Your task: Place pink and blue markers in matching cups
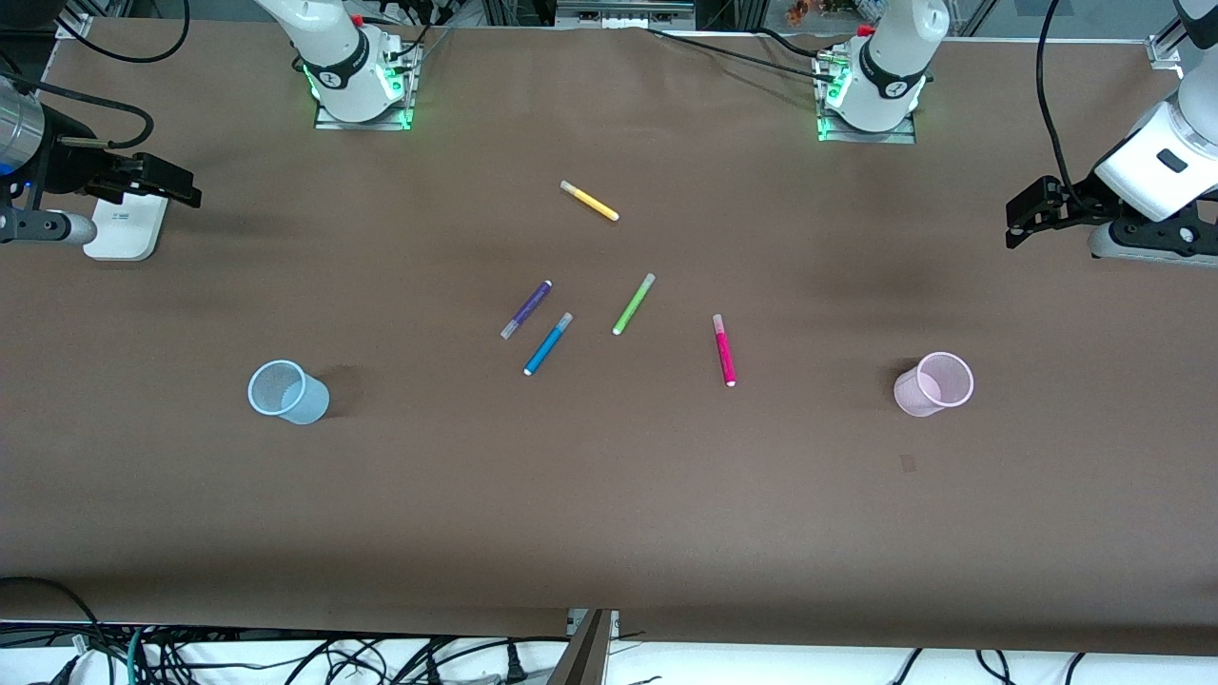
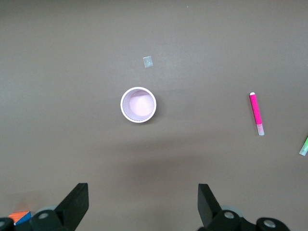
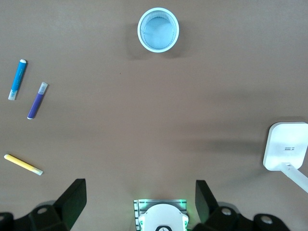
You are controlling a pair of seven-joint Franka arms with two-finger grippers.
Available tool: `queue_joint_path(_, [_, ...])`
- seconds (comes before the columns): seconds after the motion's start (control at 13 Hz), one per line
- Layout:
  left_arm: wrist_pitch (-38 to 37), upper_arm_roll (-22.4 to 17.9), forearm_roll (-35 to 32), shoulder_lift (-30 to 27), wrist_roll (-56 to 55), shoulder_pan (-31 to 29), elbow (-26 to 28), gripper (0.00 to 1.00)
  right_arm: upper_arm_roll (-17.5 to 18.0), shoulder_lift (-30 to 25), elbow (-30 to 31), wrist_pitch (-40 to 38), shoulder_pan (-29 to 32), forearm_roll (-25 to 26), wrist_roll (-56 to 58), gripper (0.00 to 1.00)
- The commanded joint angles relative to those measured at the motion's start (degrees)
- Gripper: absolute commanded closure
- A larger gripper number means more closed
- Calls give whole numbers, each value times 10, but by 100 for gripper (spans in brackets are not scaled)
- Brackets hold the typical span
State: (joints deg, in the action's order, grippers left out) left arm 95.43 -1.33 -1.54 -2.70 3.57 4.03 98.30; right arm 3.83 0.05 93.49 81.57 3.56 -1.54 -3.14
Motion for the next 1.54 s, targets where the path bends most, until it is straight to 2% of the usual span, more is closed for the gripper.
queue_joint_path(0.0, [-9, 0, 8, 2, -1, -1, -8, 0, 4, 7, -15, -13, 1, 13, 0, 0])
queue_joint_path(0.15, [-9, 1, 9, 3, 0, -1, -7, 0, 3, 11, -13, -12, 2, 13, -2, 0])
queue_joint_path(0.31, [-42, 1, 11, 5, -1, 4, -7, 0, 2, 14, -13, -10, 2, 13, -2, 0])
queue_joint_path(0.77, [-31, 3, 26, 31, -32, 11, -7, 0, 4, 24, -15, -5, -14, 13, 5, 0])
queue_joint_path(1.0, [-33, 42, 29, 55, -42, 14, -7, 0, 4, 31, -13, -5, -42, 36, -26, 0])
queue_joint_path(1.15, [-31, 69, 29, 79, -55, 14, -8, 0, 5, 48, -12, 7, -64, 30, -93, 0])
queue_joint_path(1.46, [-12, 122, 30, 137, -107, 22, -7, 0, 5, 121, -12, 81, -161, 29, -280, 0])
